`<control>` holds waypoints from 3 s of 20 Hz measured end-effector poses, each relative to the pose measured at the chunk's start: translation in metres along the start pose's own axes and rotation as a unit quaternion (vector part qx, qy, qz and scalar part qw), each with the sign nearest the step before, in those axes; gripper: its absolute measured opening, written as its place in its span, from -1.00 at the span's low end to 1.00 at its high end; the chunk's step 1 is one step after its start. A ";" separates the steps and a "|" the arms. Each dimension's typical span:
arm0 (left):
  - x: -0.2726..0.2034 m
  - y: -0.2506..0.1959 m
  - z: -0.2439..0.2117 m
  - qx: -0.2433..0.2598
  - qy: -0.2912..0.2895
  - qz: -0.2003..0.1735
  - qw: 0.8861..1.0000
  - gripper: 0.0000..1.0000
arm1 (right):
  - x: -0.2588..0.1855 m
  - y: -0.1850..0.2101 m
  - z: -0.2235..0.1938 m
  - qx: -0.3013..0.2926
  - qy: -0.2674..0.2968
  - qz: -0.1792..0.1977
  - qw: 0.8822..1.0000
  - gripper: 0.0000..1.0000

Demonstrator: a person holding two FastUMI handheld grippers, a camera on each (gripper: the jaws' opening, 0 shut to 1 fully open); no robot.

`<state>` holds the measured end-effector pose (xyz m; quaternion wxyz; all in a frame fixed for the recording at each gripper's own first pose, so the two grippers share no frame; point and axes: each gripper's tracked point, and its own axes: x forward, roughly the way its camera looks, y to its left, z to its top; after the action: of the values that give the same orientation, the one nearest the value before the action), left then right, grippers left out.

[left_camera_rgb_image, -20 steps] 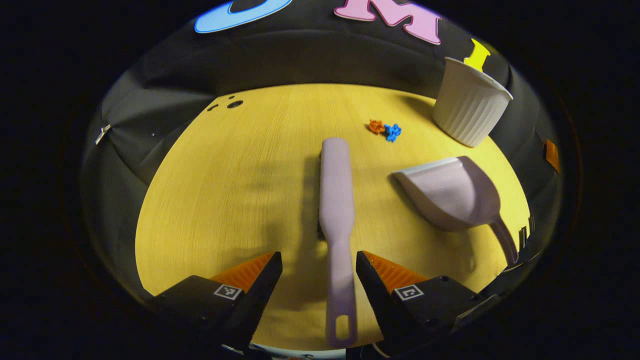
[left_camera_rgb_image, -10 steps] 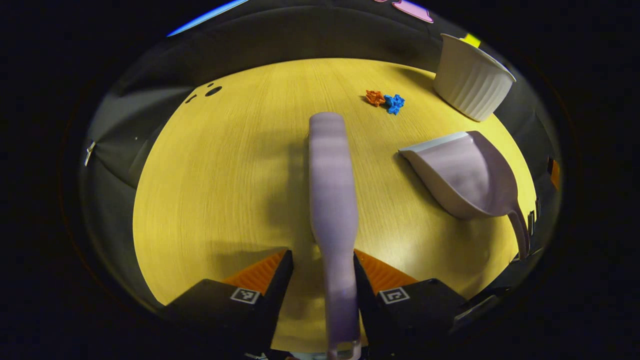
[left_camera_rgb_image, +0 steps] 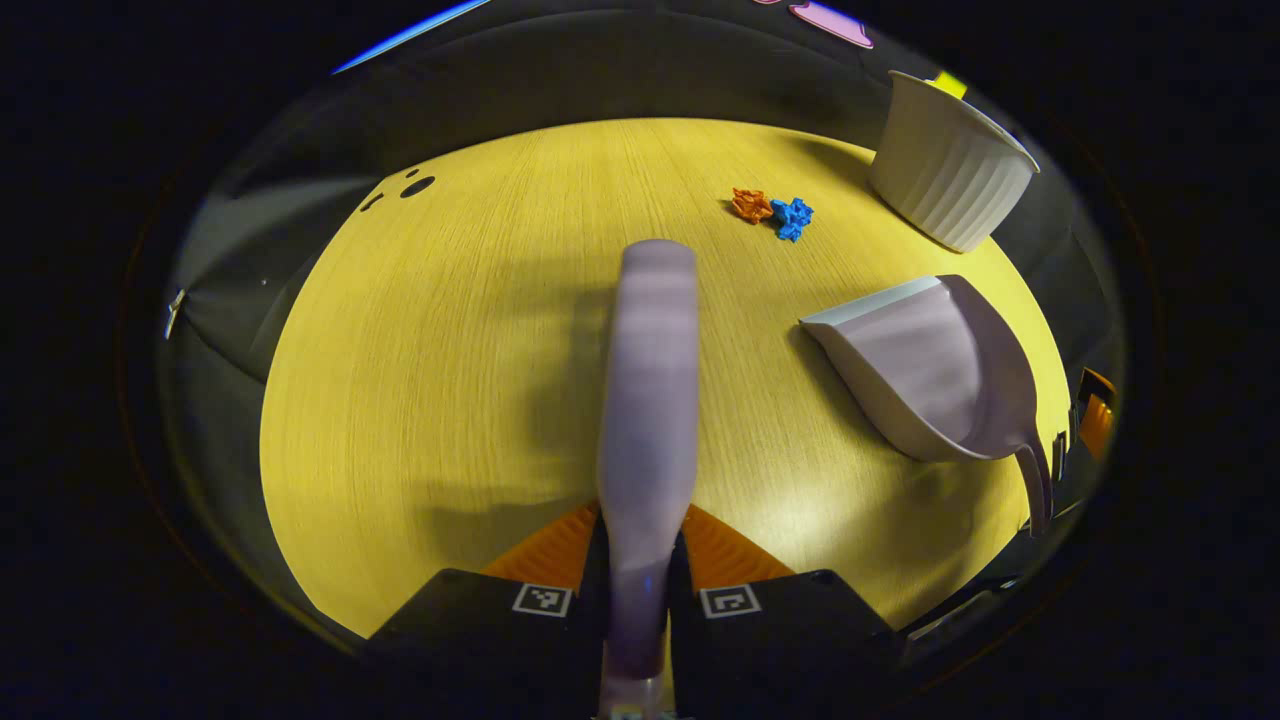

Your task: Pick up the small broom and dustpan from the desktop, sweep the trash into the dustpan with the broom, and then empty the trash into the garbage bin.

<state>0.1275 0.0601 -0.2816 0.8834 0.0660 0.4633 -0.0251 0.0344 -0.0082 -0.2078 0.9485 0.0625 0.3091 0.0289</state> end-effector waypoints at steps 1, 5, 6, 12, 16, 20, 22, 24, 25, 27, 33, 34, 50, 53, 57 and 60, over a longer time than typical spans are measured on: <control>0.000 -0.001 0.001 -0.001 -0.004 -0.001 1.000 -0.39 | 0.001 0.000 -0.004 -0.002 0.009 0.002 1.000 0.99; -0.003 0.001 0.004 -0.021 -0.029 -0.003 0.999 -0.45 | 0.004 0.000 -0.020 -0.010 0.041 0.008 0.999 0.98; -0.006 0.002 0.004 -0.027 -0.034 -0.003 0.999 -0.46 | 0.004 0.000 -0.024 -0.010 0.050 0.009 0.999 0.98; -0.043 0.006 0.005 -0.066 -0.068 -0.016 0.995 -0.48 | 0.019 -0.007 -0.055 -0.017 0.119 -0.003 0.993 0.99; -0.073 0.021 0.003 -0.081 -0.087 -0.005 0.993 -0.48 | 0.037 -0.012 -0.070 -0.032 0.145 -0.017 0.989 0.99; -0.089 0.035 0.000 -0.087 -0.095 0.016 0.992 -0.48 | 0.056 -0.016 -0.083 -0.056 0.173 -0.036 0.983 0.99; -0.093 0.039 -0.004 -0.102 -0.095 0.023 0.990 -0.48 | 0.065 -0.013 -0.087 -0.059 0.182 -0.035 0.981 0.99; -0.094 0.042 -0.008 -0.112 -0.091 0.027 0.989 -0.48 | 0.071 -0.014 -0.089 -0.064 0.190 -0.040 0.979 0.99; -0.094 0.043 -0.010 -0.115 -0.090 0.030 0.989 -0.48 | 0.076 -0.010 -0.085 -0.063 0.182 -0.034 0.981 1.00; -0.093 0.045 -0.011 -0.119 -0.088 0.035 0.988 -0.40 | 0.078 -0.010 -0.082 -0.064 0.185 -0.040 0.980 0.94; -0.090 0.045 -0.006 -0.123 -0.089 0.046 0.987 -0.48 | 0.082 -0.013 -0.076 -0.076 0.184 -0.042 0.979 0.12; -0.087 0.045 -0.004 -0.122 -0.090 0.047 0.987 -0.47 | 0.083 -0.012 -0.078 -0.073 0.190 -0.039 0.978 0.02; -0.009 0.037 0.093 -0.015 -0.057 0.037 0.998 -0.48 | 0.052 -0.049 -0.047 -0.160 0.154 0.027 0.975 -0.29; 0.020 0.029 0.124 0.028 -0.041 0.025 0.998 -0.47 | 0.051 -0.065 -0.044 -0.186 0.160 0.033 0.969 -0.29; 0.051 0.026 0.159 0.111 -0.029 0.038 0.993 -0.47 | 0.054 -0.074 -0.046 -0.186 0.169 0.045 0.967 -0.29; 0.066 0.017 0.179 0.186 -0.030 0.044 0.981 -0.48 | 0.060 -0.078 -0.047 -0.191 0.173 0.049 0.965 -0.29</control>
<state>0.3133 0.0532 -0.2338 0.8694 0.2490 0.4205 -0.0735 0.0567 -0.0752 -0.2913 0.8725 -0.1110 0.4533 0.1446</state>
